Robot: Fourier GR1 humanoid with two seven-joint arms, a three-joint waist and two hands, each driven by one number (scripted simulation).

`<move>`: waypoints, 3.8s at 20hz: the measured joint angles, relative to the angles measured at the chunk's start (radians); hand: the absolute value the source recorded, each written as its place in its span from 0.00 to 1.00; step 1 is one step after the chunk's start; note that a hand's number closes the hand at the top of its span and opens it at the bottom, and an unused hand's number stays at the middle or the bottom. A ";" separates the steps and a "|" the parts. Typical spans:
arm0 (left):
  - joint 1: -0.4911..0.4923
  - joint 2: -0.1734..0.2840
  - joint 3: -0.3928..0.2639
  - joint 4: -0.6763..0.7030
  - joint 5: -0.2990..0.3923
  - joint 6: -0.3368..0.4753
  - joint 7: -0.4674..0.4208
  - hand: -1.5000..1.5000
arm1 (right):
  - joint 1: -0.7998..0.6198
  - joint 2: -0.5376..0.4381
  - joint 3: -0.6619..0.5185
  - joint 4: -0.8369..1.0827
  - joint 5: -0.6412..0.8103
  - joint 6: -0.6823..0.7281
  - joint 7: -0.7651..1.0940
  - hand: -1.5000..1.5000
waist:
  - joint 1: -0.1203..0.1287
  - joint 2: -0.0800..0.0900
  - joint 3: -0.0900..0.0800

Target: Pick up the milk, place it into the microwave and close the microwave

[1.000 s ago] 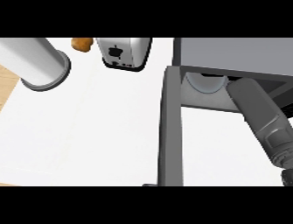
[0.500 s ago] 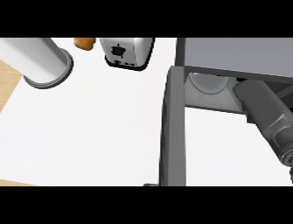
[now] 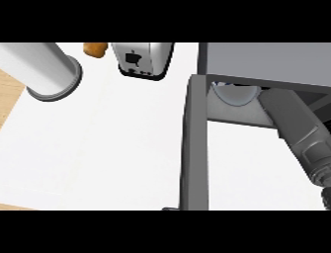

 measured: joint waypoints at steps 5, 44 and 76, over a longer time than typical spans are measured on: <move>-0.007 -0.005 -0.040 0.011 -0.002 -0.033 -0.003 0.00 | -0.001 0.023 -0.049 -0.010 -0.053 0.104 -0.050 0.00 | -0.014 -0.005 -0.001; -0.081 -0.130 -0.604 -0.023 -0.280 0.110 0.061 1.00 | 0.676 0.206 -0.112 -0.464 -0.329 0.771 -0.310 0.00 | -0.168 -0.076 -0.012; -0.586 -0.125 -1.395 1.050 -0.418 0.912 -0.604 1.00 | 1.442 0.087 0.009 -1.637 -0.587 1.139 -0.043 0.00 | -0.213 -0.055 -0.014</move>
